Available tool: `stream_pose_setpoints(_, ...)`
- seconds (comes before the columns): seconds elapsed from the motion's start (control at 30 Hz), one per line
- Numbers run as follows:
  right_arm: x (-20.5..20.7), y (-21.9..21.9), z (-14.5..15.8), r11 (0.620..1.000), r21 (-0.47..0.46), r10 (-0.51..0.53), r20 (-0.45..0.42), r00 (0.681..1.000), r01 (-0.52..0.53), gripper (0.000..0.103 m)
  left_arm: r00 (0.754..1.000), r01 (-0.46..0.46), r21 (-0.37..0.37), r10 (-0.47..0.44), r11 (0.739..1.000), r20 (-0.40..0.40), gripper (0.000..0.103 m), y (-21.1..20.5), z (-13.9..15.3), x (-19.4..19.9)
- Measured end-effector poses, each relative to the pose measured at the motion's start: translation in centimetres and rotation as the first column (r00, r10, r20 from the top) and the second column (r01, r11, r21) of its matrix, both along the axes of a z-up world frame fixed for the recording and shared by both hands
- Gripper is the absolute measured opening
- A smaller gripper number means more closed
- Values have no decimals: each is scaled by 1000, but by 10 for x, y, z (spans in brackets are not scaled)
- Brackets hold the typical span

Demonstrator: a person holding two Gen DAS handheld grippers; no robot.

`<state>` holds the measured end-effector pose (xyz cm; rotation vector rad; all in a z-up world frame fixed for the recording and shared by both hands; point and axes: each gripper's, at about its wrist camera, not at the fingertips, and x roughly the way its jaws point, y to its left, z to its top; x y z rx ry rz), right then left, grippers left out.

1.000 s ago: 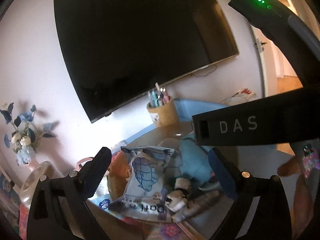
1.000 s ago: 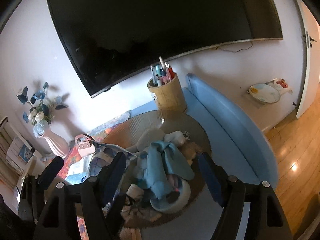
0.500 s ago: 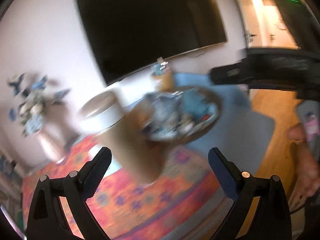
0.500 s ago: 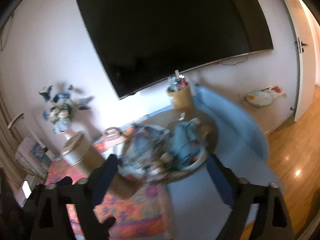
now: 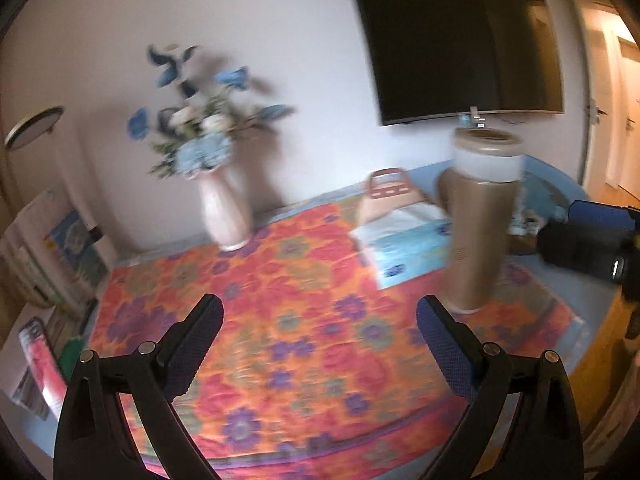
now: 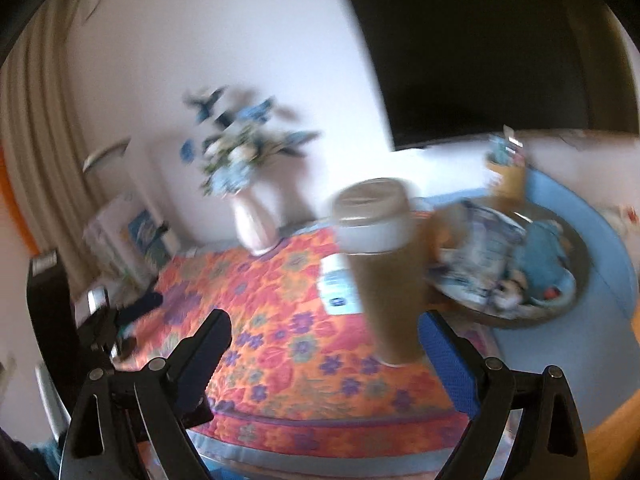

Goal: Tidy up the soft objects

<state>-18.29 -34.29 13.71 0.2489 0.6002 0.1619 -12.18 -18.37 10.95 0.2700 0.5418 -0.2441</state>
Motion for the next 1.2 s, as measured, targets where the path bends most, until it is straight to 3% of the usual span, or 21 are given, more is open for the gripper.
stream_pose_setpoints(0.2,47,86,-12,989,-96,106,-33,994,-109,99,995,-103,-10,103,995,-7,97,59,-10,31)
stream_pose_setpoints(0.4,114,146,-47,980,-188,61,-14,998,-63,99,981,-193,-3,193,981,-7,98,106,-51,84)
stream_pose_setpoints(0.6,167,161,-86,986,-166,-6,-60,998,-4,100,953,-299,39,301,953,-42,98,142,-89,125)
stream_pose_setpoints(0.77,181,181,-105,972,-237,-21,-61,998,6,100,943,-306,-54,295,951,-155,98,164,-108,141)
stream_pose_setpoints(1.2,181,177,-118,967,-247,-82,-75,994,61,100,931,-336,-103,314,936,-186,98,173,-111,144)
